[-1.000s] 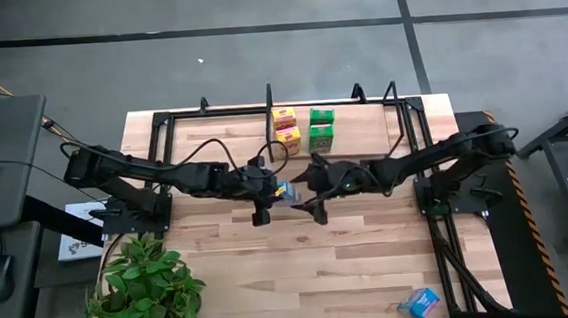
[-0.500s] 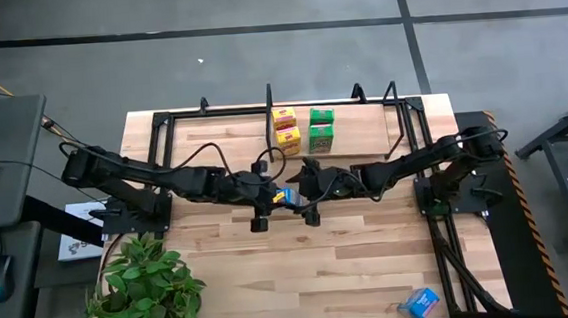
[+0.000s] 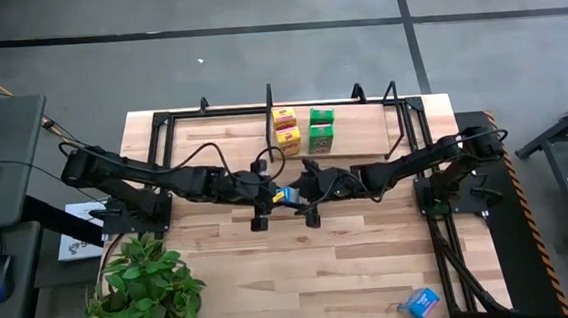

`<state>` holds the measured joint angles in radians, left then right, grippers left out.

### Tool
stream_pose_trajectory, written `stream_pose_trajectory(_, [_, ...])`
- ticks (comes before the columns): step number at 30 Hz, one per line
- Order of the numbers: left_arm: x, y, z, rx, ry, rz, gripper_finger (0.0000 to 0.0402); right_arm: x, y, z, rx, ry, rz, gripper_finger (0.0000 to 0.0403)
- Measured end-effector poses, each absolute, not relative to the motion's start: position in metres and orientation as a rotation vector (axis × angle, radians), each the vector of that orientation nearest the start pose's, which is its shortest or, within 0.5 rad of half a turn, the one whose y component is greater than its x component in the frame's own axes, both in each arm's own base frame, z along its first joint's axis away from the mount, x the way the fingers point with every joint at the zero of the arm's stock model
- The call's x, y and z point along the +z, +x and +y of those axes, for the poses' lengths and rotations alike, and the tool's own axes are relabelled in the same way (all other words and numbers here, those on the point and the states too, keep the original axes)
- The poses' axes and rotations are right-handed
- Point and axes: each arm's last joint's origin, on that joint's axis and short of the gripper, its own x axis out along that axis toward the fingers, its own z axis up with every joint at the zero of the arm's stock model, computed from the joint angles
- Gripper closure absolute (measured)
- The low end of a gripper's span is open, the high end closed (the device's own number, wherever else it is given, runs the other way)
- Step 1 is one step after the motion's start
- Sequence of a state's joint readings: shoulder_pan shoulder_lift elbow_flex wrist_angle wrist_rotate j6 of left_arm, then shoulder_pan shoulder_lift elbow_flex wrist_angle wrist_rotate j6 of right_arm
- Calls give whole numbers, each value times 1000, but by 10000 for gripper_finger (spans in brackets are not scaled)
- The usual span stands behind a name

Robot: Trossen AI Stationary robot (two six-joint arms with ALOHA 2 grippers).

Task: Stack cereal on shelf
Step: Put the top blue cereal box on the shelf

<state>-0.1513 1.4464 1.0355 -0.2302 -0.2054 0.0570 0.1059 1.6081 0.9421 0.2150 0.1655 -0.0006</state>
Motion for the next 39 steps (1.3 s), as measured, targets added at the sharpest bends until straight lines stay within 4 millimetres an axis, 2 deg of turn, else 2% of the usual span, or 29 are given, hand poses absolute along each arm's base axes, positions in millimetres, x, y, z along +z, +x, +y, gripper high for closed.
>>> stream_pose_trajectory(6, [266,311,-41,39,167,626,257,221,345,32,-38,-58,447,238])
stream_pose_trajectory(10, [266,311,-41,41,165,624,257,221,345,33,-33,-62,447,262])
stream_pose_trajectory(16, [265,312,-41,44,149,622,252,221,344,33,-30,-64,452,265])
stream_pose_trajectory(28, [271,314,-44,-11,123,563,180,228,336,32,-24,-74,485,258])
stream_pose_trajectory(34, [299,295,-47,-24,111,465,172,234,322,30,-29,-82,564,258])
stream_pose_trajectory(37, [315,278,-53,-50,102,385,172,230,316,29,-45,-88,638,258])
stream_pose_trajectory(39, [317,268,-56,-57,106,341,172,230,310,30,-54,-101,684,258])
